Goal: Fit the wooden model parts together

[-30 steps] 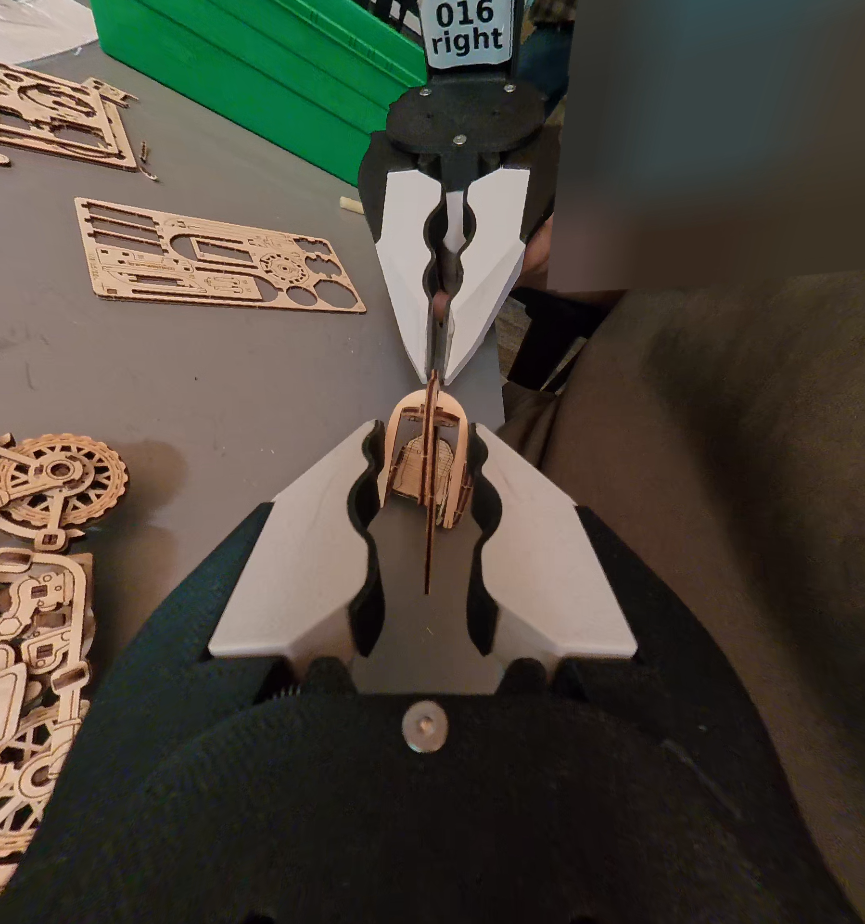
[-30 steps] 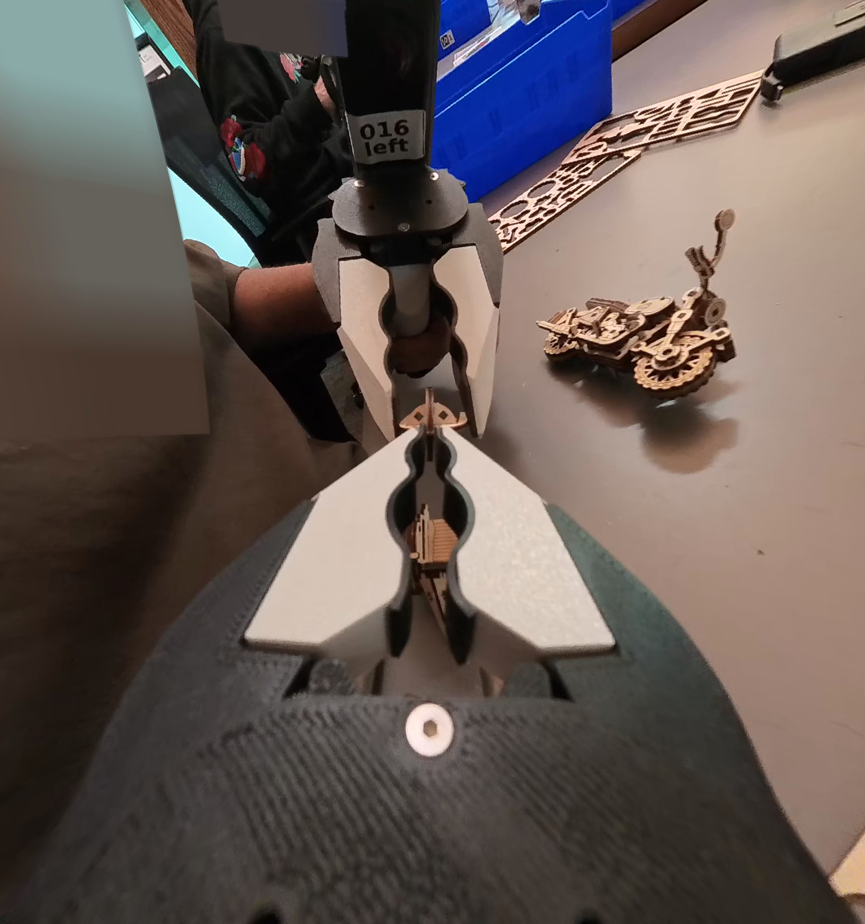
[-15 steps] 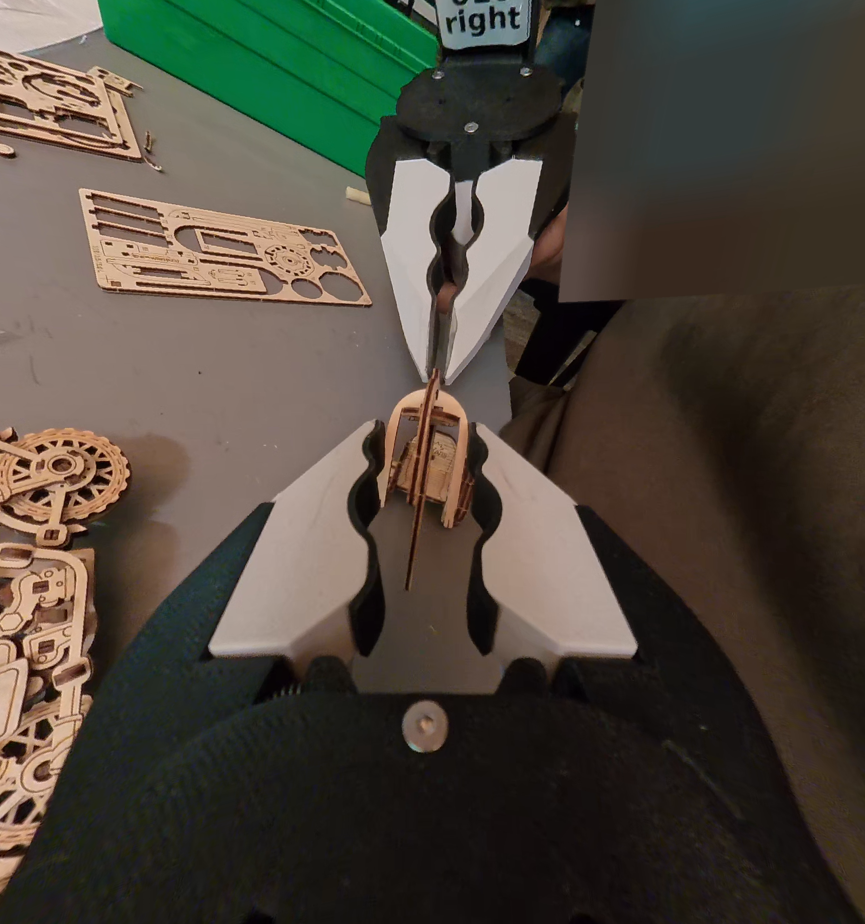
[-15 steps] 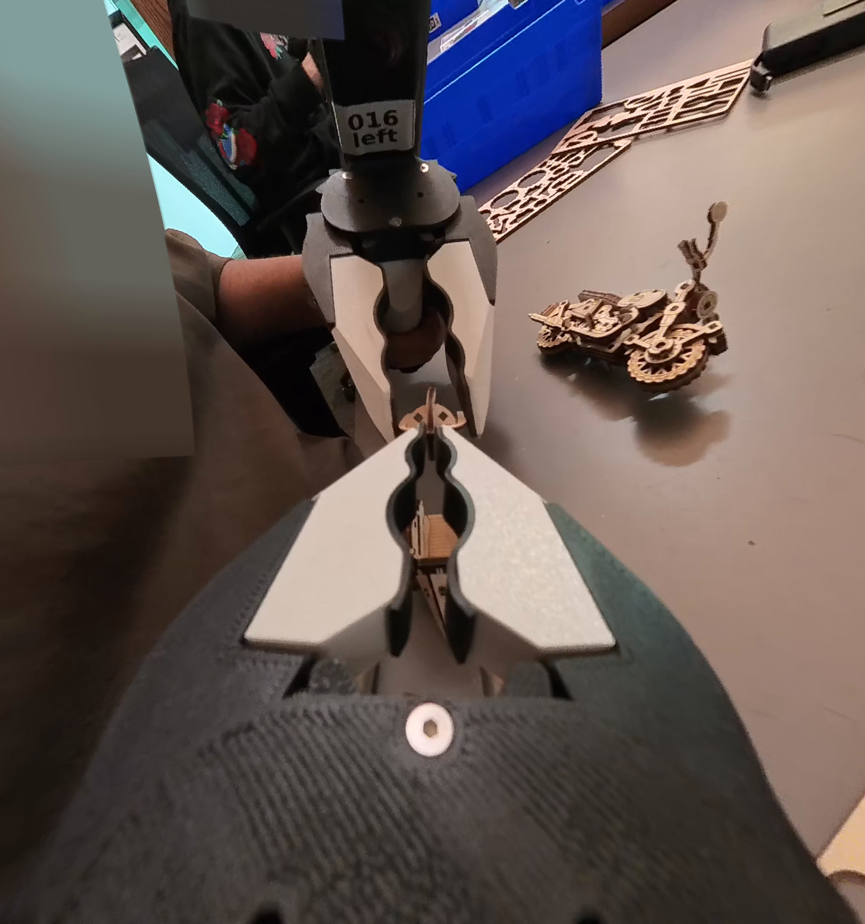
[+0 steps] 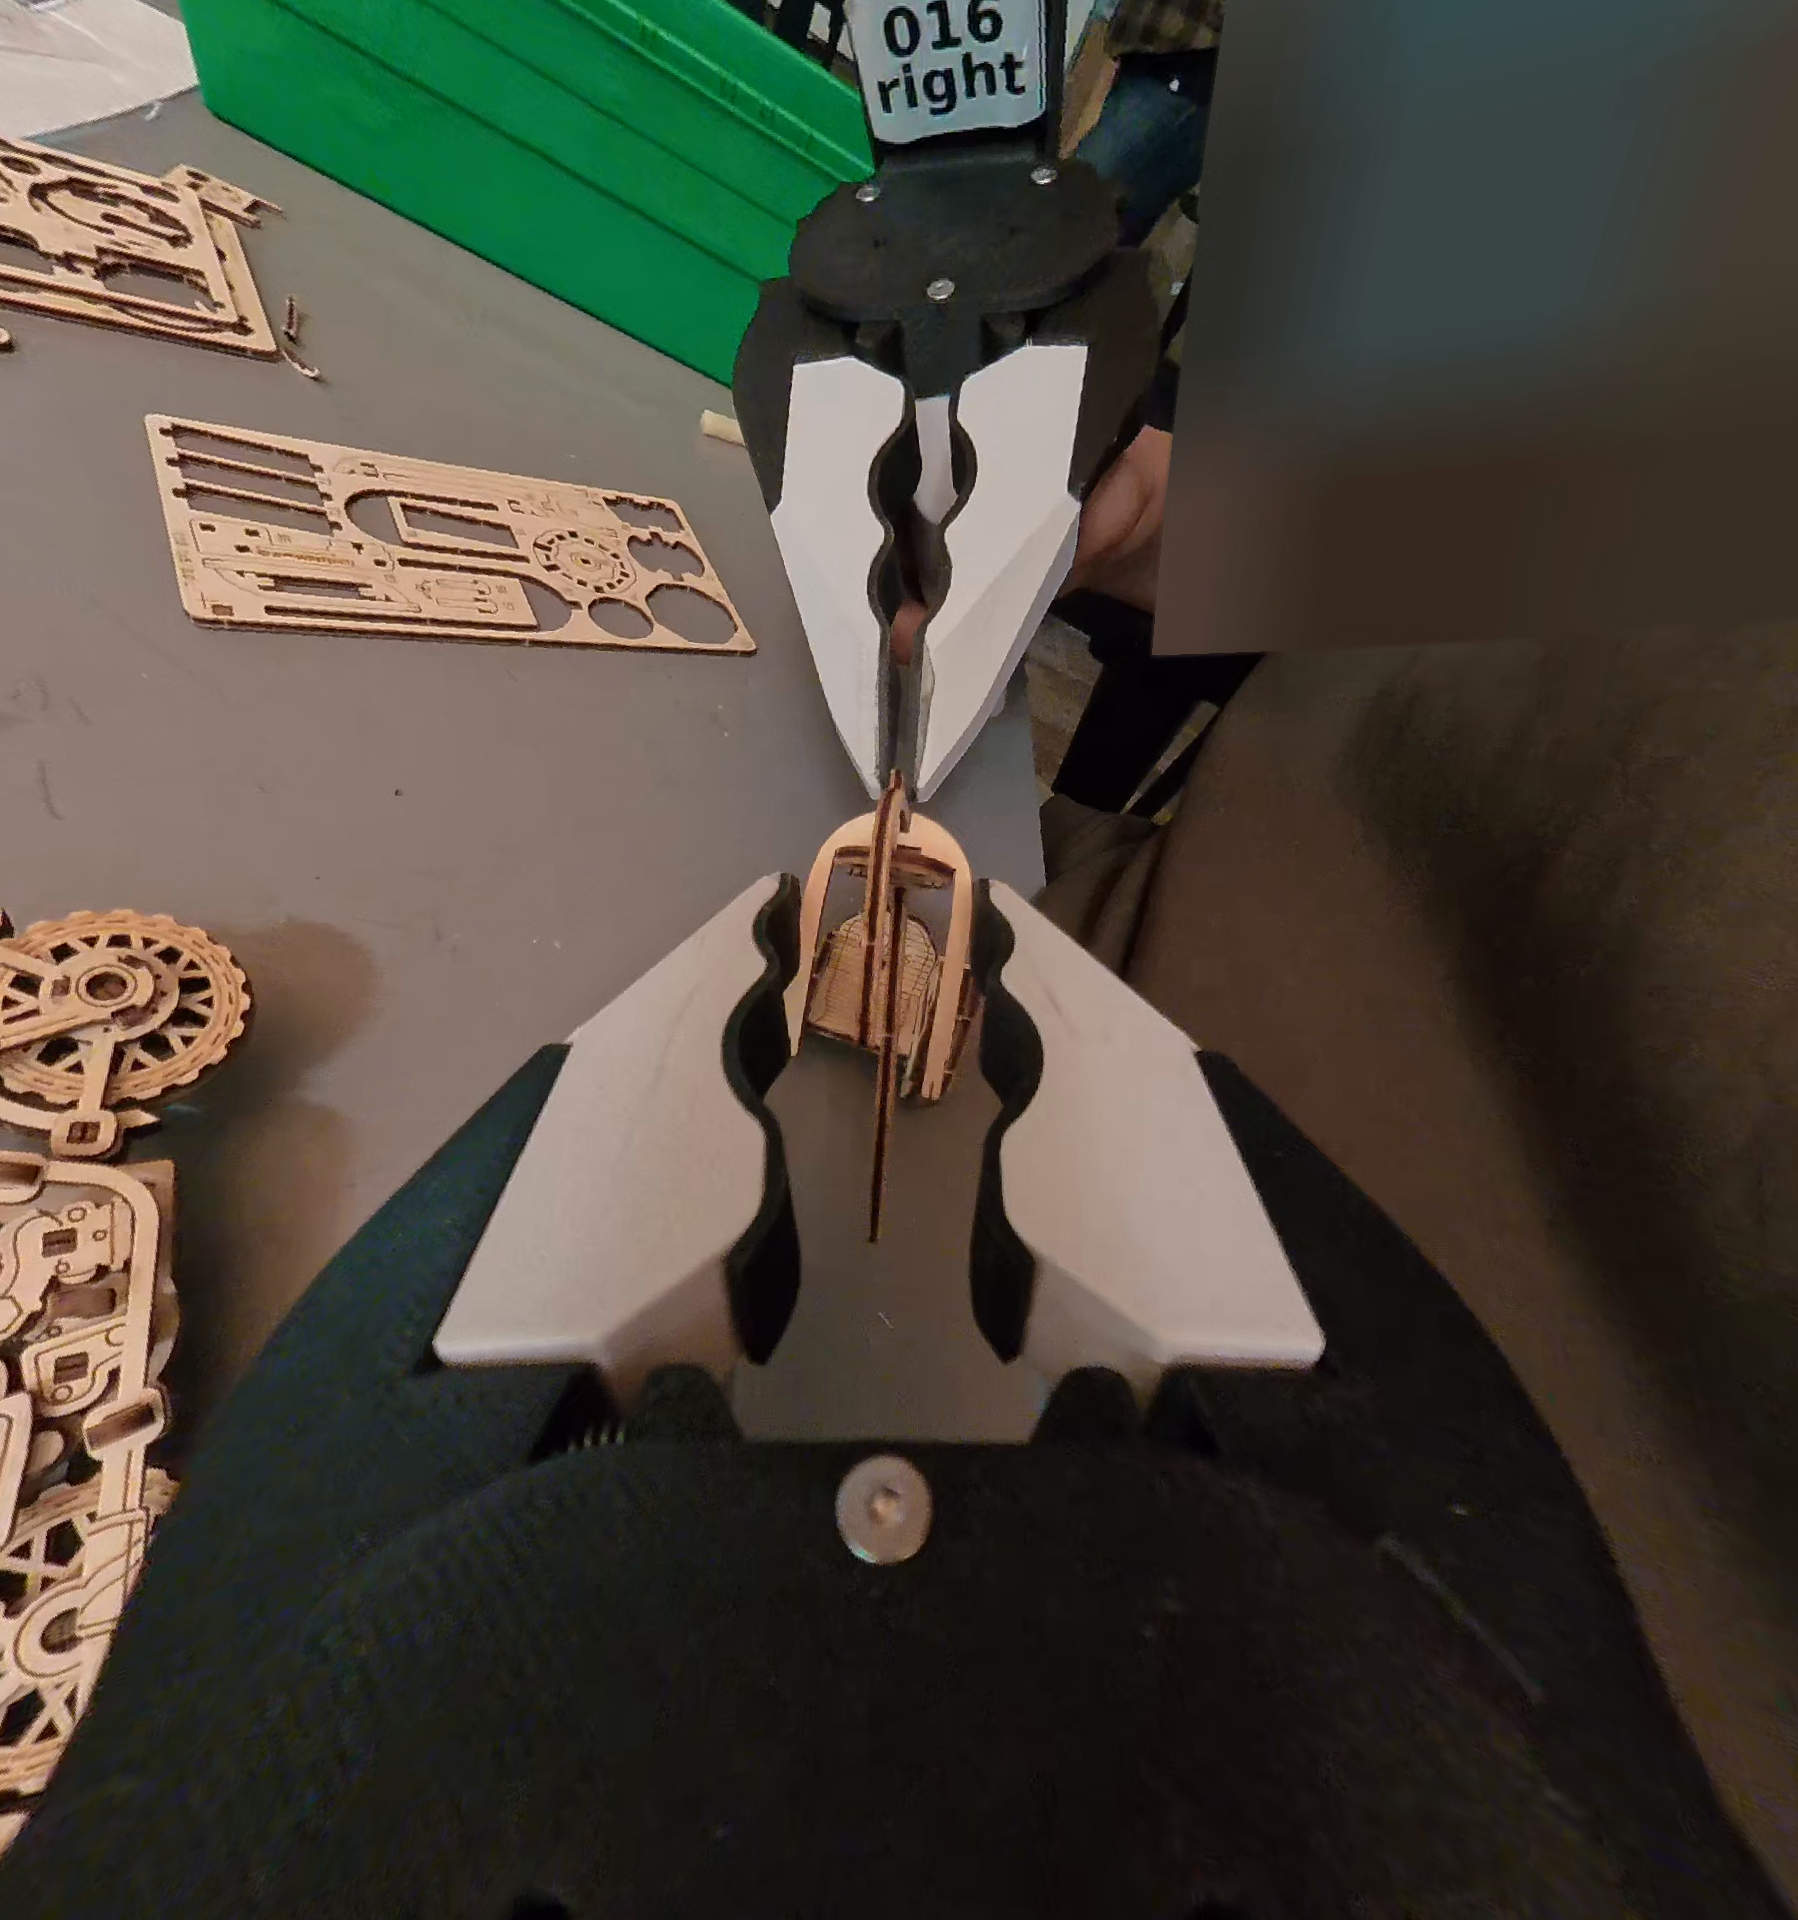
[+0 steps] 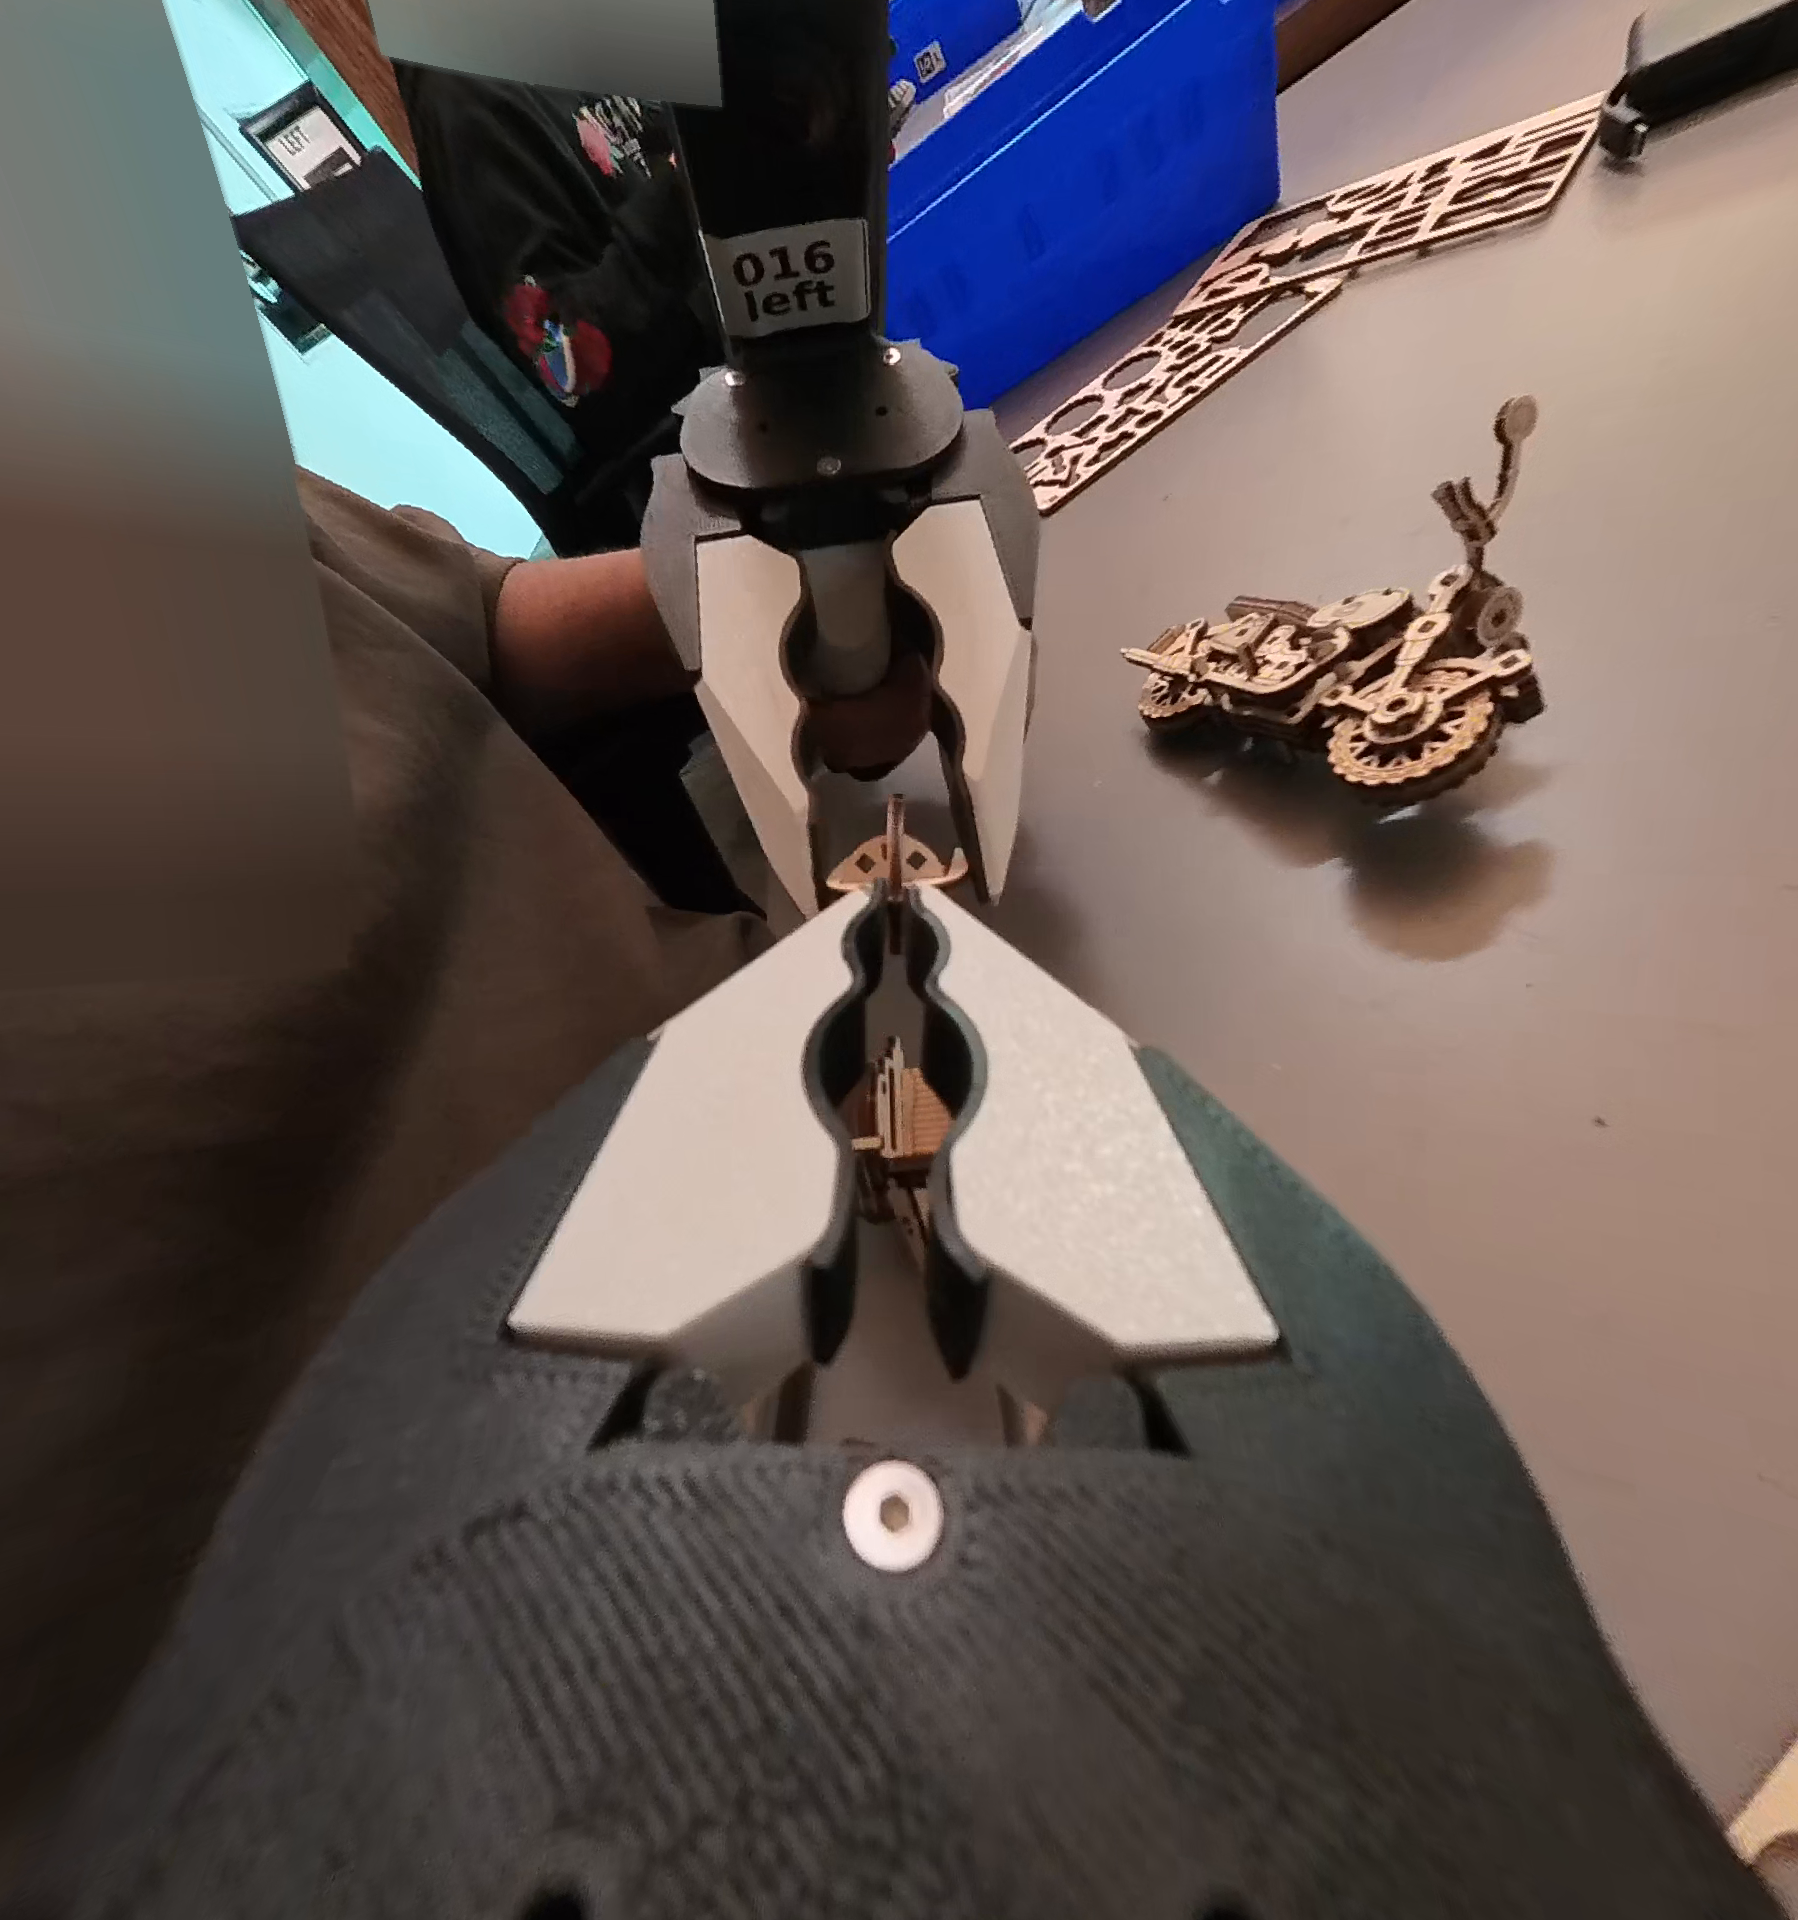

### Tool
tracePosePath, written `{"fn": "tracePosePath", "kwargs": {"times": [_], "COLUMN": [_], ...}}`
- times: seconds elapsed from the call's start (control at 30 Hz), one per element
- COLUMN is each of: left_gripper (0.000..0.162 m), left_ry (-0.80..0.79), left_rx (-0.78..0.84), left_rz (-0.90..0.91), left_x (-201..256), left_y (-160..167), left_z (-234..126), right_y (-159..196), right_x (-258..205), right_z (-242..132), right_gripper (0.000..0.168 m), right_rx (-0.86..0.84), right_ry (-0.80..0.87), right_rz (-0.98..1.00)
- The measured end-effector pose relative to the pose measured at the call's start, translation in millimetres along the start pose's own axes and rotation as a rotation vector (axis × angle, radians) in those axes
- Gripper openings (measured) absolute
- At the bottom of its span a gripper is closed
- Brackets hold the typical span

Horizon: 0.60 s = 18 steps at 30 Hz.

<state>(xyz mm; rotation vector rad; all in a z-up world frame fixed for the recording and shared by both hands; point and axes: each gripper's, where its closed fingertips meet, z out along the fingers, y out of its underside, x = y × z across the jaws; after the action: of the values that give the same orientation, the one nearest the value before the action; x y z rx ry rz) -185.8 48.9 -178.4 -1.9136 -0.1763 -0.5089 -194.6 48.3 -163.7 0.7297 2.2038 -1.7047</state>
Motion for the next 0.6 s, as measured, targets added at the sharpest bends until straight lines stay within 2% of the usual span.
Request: {"fn": "tracePosePath", "kwargs": {"times": [0.6], "left_gripper": [0.031], "left_ry": [0.017], "left_rx": [0.021], "left_rz": [-0.038], "left_x": [3.1], "left_y": [-2.7], "left_z": [0.1], "right_y": [-5.1], "right_x": [-2.4], "right_z": [-0.6], "right_gripper": [0.001], "right_rx": [0.028], "right_ry": [-0.027], "right_rz": [0.017]}}
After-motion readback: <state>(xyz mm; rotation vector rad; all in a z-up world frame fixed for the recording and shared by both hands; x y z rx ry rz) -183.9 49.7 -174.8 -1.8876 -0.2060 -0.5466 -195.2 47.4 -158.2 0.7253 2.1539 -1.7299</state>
